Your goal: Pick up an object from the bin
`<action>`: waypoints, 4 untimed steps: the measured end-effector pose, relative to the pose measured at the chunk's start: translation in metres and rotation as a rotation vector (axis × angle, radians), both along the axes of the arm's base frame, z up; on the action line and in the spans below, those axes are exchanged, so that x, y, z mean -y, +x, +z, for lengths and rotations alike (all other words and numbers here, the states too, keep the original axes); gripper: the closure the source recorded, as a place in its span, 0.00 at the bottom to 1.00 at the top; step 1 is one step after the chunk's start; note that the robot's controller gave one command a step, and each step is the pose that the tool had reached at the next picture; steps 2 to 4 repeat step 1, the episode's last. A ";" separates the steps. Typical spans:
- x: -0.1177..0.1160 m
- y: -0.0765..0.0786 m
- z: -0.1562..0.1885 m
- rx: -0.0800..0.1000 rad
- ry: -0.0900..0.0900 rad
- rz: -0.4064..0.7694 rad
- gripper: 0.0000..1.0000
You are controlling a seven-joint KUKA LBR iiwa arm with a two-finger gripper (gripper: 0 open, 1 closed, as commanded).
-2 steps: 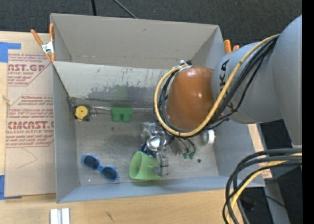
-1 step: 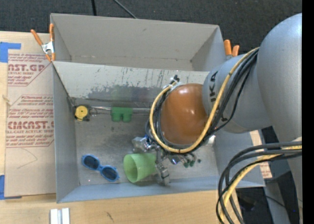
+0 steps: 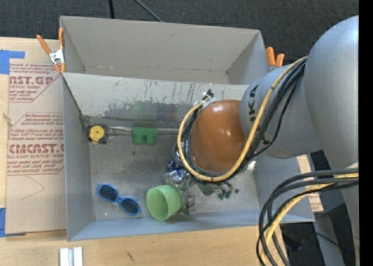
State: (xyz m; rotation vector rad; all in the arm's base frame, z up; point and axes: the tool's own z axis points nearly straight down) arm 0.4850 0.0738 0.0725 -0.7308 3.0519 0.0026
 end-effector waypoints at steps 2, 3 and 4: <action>-0.070 0.022 0.128 0.006 0.000 0.365 1.00; -0.070 0.022 0.128 0.006 0.000 0.365 1.00; -0.070 0.022 0.128 0.006 0.000 0.365 1.00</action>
Offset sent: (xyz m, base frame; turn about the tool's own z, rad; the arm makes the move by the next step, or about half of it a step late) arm 0.0207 0.0679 0.1252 -0.3628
